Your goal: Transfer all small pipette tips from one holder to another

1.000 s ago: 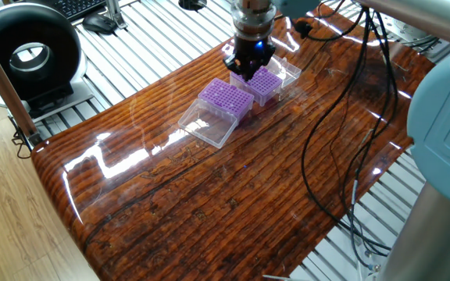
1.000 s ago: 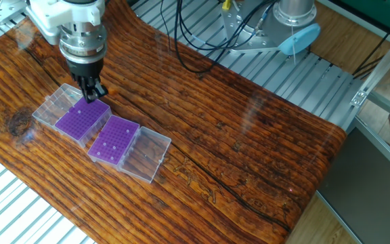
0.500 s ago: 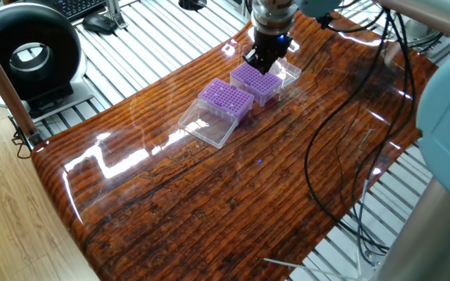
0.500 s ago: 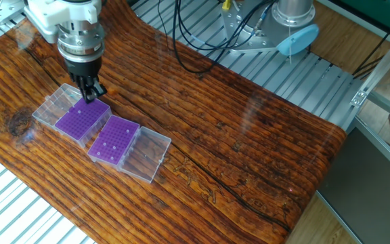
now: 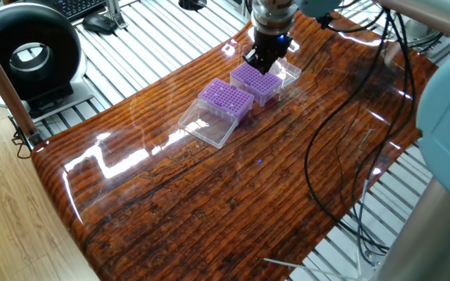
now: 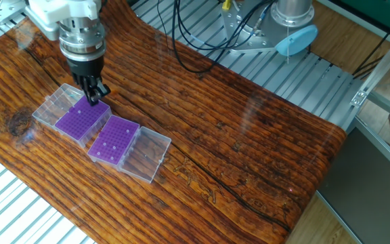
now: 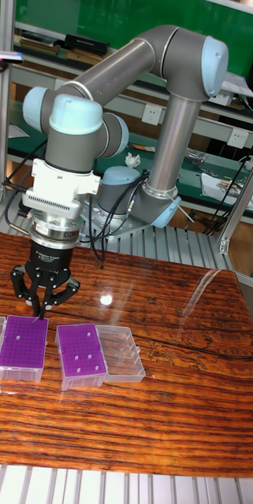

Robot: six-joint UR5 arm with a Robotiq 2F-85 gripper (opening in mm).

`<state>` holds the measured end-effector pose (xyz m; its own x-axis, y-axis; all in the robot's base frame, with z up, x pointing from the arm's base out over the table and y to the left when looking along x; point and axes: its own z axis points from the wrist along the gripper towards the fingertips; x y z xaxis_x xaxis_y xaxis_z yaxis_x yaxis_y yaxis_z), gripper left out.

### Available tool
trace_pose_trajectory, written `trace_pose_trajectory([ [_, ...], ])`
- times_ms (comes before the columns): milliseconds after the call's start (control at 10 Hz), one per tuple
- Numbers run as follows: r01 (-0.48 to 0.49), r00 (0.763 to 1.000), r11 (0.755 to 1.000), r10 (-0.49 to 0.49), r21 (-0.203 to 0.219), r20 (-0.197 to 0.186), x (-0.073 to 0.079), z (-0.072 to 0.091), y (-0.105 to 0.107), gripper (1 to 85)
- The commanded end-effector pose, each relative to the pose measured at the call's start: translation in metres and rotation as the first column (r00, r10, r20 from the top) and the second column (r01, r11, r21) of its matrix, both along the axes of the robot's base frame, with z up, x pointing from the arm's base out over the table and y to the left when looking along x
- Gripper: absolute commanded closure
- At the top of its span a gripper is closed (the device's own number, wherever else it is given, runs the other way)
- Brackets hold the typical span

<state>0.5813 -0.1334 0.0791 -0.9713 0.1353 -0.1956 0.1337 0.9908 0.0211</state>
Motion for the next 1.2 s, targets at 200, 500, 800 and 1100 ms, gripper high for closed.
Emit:
trace_pose_trajectory([
  [200, 0.001, 1.0, 0.998, -0.003, 0.066, 0.021, 0.0007, -0.0032, 0.0056, 84.7],
  [500, 0.0, 1.0, 0.996, -0.002, 0.085, 0.024, 0.0001, -0.0056, 0.0067, 84.7],
  [800, -0.005, 1.0, 0.995, 0.002, 0.096, 0.024, -0.0006, -0.0064, 0.0084, 84.7],
  [1100, -0.009, 1.0, 0.996, 0.007, 0.092, 0.026, -0.0006, -0.0074, 0.0062, 84.7],
])
